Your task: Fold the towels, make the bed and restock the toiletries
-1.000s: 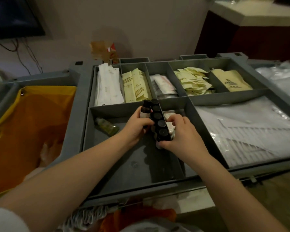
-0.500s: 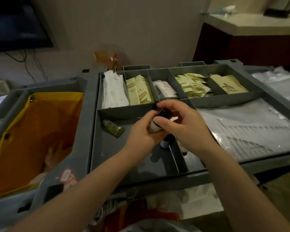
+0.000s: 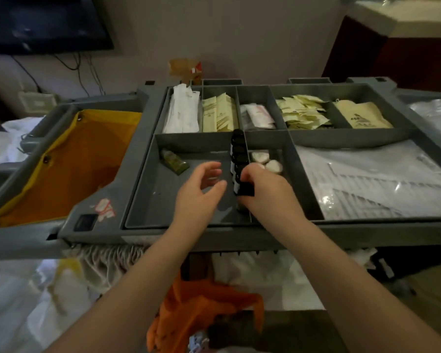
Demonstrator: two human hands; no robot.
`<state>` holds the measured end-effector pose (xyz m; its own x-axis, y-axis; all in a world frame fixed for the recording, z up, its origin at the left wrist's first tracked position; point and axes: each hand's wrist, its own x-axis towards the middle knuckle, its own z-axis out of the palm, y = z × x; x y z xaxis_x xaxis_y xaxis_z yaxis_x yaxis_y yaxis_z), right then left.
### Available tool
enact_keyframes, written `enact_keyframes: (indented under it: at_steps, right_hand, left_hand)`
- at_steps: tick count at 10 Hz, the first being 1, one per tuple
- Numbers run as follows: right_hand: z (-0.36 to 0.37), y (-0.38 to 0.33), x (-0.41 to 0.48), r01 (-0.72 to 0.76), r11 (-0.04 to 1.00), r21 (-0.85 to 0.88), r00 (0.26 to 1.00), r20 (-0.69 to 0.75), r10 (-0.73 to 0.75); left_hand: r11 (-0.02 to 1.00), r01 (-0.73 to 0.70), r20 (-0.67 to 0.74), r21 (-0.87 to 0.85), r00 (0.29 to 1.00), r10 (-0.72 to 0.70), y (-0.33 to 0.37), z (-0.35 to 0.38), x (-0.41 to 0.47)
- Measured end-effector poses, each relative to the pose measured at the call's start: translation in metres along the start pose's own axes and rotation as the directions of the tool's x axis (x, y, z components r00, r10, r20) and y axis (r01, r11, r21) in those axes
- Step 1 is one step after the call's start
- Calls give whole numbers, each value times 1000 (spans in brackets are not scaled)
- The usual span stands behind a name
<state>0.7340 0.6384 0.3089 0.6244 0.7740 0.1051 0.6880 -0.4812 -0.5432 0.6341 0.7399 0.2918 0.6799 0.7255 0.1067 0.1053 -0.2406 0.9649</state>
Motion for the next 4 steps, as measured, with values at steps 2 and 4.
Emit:
enact_keyframes:
  at_steps: [2, 4]
  right_hand:
    - [16, 8, 9, 1, 996, -90, 991, -131, -13]
    - [16, 13, 12, -10, 997, -81, 995, -102, 1]
  left_hand:
    - [990, -1, -16, 138, 1000, 3, -1, 4, -4]
    - [924, -71, -59, 375, 993, 100, -3, 9, -15]
